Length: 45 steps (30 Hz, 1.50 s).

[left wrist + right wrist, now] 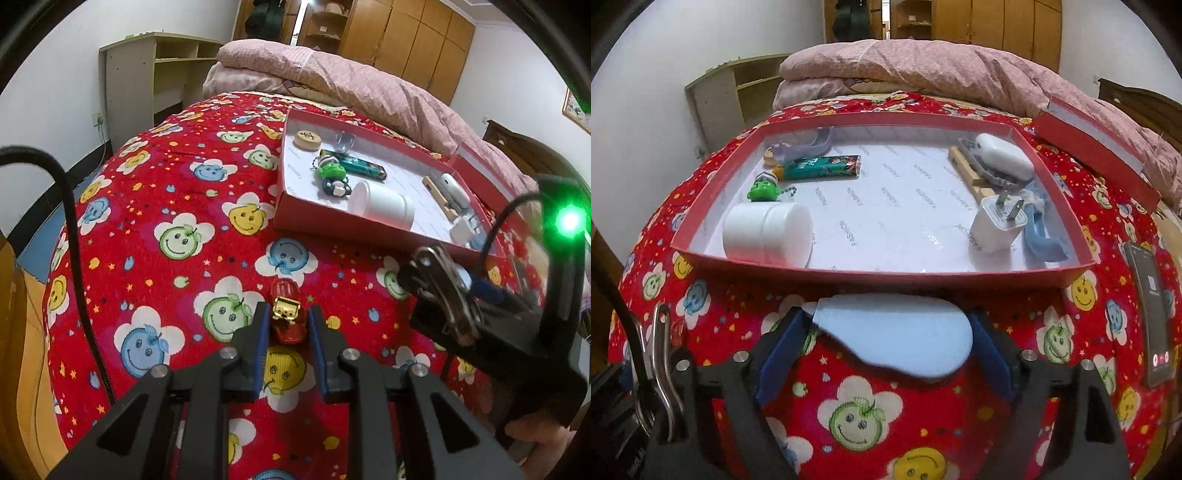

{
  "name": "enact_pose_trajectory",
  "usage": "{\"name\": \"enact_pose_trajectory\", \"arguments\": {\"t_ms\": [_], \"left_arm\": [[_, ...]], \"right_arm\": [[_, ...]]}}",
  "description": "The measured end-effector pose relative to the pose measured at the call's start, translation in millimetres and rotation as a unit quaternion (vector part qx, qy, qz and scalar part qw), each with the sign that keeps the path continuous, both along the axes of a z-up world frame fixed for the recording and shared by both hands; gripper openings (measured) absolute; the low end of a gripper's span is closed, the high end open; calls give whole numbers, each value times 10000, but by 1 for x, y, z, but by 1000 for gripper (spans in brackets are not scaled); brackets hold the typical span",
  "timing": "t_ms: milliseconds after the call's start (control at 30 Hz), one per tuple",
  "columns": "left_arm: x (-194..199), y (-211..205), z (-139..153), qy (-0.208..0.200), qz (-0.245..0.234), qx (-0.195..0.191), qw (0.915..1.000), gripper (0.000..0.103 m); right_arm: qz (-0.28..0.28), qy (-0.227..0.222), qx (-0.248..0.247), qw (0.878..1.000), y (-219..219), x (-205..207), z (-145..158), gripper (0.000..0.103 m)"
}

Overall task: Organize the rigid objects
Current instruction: 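Grasp the light blue oval tape dispenser with right tool while left tool holds the red toy, then carry the red toy and the tape dispenser over the tray with both tools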

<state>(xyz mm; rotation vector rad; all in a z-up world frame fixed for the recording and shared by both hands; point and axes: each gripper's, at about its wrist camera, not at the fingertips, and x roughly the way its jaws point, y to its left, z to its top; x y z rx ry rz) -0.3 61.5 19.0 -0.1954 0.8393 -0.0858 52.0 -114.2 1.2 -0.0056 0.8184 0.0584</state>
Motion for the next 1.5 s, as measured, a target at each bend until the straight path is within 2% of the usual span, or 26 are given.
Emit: {"name": "enact_pose_trajectory", "arguments": {"t_ms": [167, 400, 733, 933, 1167, 1500], "left_arm": [[-1, -1, 3, 45, -3, -55, 10000, 22], [-10, -15, 18, -136, -173, 74, 9997, 22], [-15, -35, 40, -279, -452, 34, 9986, 22], [-6, -48, 55, -363, -574, 80, 9977, 22], [13, -57, 73, -531, -608, 192, 9966, 22], [56, -71, 81, -516, -639, 325, 9961, 22]], "right_arm": [[104, 111, 257, 9996, -13, -12, 2, 87], [229, 180, 692, 9972, -36, -29, 9, 87], [263, -41, 852, 9960, -67, -54, 22, 87], [240, -205, 971, 9948, -82, -53, 37, 87], [306, -369, 834, 9954, -86, -42, 55, 87], [379, -481, 733, 9954, -85, -12, 70, 87]]}}
